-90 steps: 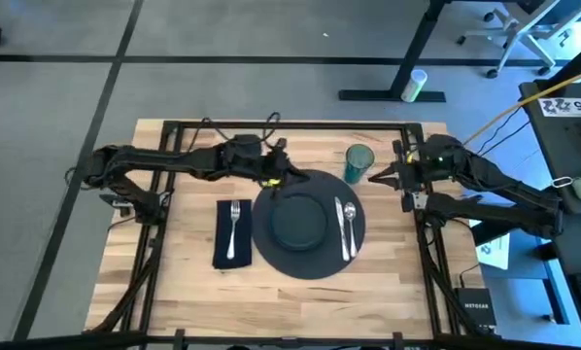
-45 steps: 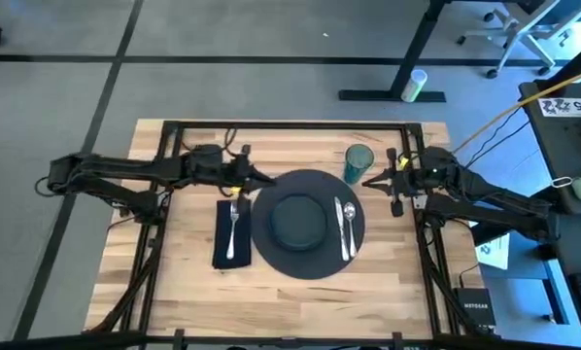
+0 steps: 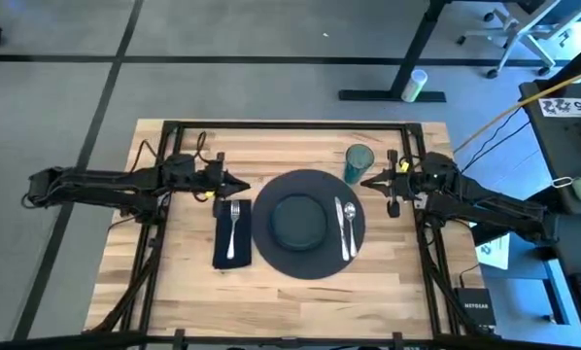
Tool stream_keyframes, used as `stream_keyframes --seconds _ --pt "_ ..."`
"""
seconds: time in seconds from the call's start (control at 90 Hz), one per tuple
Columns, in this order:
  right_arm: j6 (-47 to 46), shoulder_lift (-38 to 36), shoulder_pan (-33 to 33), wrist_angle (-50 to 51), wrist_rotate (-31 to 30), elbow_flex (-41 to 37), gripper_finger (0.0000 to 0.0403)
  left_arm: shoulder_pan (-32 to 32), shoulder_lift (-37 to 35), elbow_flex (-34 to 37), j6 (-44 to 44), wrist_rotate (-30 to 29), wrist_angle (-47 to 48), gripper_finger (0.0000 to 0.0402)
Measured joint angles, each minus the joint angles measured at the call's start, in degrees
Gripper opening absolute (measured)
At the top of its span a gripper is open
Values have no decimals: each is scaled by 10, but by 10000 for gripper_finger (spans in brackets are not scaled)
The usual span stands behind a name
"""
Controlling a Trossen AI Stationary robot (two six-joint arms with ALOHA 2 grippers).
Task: Set table place
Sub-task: Return to Home Position
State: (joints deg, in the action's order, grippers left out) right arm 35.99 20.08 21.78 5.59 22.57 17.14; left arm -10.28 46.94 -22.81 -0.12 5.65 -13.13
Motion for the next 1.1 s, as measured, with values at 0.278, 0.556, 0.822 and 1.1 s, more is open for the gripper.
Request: stream_keyframes --seconds 0.278,0.556,0.822,1.1 --pt "-16 -89 0 -27 -29 -58 0 0 -71 64 -10 0 1 0" --pt "-68 -195 0 -30 -58 -109 0 0 -158 120 -43 -3 2 0" --pt "-90 -199 0 -75 -139 -145 0 -1 -244 154 -67 -4 12 0" --pt "-102 -199 -1 -146 -157 -167 0 -1 -302 188 -91 -23 26 0"
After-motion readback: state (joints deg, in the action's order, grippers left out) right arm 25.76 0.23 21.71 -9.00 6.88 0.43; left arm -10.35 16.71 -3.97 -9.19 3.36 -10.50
